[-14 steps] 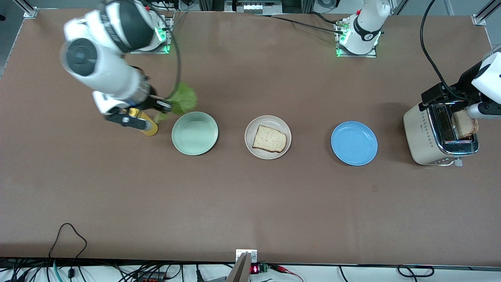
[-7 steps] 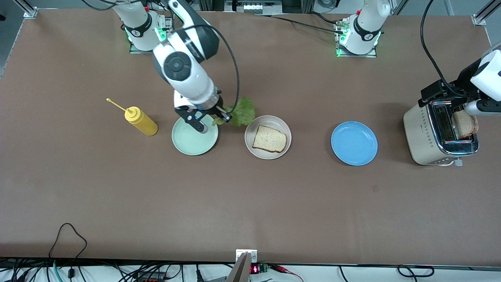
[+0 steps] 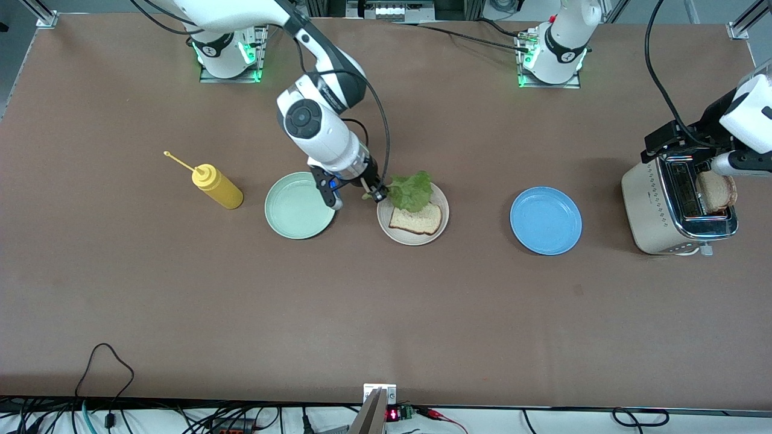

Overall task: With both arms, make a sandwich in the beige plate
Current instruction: 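Carry the lettuce leaf onto the bread on the beige plate, then release the lettuce and withdraw the right gripper beside the yellow bottle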

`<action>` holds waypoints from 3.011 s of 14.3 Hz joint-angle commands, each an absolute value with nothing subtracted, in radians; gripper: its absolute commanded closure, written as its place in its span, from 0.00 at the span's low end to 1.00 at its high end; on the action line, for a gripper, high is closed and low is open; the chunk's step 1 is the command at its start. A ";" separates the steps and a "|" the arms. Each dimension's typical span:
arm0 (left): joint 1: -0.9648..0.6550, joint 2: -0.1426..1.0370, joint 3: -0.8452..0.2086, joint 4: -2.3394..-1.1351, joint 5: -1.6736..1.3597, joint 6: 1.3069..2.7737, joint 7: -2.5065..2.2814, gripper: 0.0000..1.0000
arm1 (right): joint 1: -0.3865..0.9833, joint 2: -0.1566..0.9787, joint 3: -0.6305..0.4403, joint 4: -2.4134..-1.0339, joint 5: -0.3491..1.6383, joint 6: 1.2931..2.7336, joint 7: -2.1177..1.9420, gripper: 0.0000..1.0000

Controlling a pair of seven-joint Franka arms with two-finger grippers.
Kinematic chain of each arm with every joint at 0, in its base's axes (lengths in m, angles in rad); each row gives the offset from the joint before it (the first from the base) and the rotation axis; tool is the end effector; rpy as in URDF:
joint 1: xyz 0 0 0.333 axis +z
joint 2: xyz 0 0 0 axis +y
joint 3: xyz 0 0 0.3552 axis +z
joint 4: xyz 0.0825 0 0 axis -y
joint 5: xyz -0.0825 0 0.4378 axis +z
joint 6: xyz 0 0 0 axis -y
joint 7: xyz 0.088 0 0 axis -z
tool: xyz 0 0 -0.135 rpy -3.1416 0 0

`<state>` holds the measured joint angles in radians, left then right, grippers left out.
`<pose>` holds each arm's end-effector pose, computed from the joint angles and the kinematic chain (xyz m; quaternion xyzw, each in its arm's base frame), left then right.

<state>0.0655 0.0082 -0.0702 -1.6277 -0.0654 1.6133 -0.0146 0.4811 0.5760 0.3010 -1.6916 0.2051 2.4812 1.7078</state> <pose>0.6125 -0.0113 0.6047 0.9994 0.0067 -0.0116 0.0328 0.5605 0.5246 0.2724 -0.8271 0.5298 0.1048 0.1552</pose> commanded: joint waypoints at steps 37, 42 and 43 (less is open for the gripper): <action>0.551 0.502 -0.071 -1.410 -0.024 1.629 0.414 0.00 | -0.023 0.029 0.239 -1.689 0.123 1.638 0.441 0.00; 0.554 0.505 -0.071 -1.448 -0.032 1.620 0.414 0.00 | -0.025 -0.005 0.135 -1.637 -0.017 1.609 0.050 0.00; 0.555 0.505 -0.071 -1.457 -0.032 1.618 0.413 0.00 | -0.028 -0.006 0.105 -1.632 -0.015 1.611 -0.009 0.00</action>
